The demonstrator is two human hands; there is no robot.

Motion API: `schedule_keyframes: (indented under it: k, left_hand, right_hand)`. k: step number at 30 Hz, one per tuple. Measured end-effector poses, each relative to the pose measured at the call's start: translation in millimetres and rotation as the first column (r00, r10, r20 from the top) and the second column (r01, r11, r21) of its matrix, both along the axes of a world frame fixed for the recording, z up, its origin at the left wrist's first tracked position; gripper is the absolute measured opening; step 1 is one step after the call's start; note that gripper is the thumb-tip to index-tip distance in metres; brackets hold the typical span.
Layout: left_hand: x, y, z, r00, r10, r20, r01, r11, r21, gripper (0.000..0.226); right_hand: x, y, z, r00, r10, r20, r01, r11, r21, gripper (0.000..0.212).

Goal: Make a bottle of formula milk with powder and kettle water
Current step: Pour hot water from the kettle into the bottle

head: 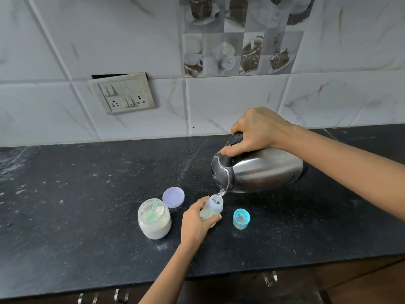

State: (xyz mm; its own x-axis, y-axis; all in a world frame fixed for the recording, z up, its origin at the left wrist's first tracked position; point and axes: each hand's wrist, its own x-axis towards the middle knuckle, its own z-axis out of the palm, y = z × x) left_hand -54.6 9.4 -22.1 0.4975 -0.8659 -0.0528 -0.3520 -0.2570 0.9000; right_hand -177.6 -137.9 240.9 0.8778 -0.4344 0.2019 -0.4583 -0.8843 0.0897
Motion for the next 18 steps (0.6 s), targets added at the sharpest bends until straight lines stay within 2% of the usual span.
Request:
schedule_keyframes:
  k: [18]
  left_hand:
    - [-1.9,-1.1,2.2,1.000,0.015,-0.023,-0.015,1.000,-0.003,0.063]
  right_hand:
    - [9.2,6.1,8.4,0.997,0.028,-0.067,-0.031,0.999,-0.035,0.065]
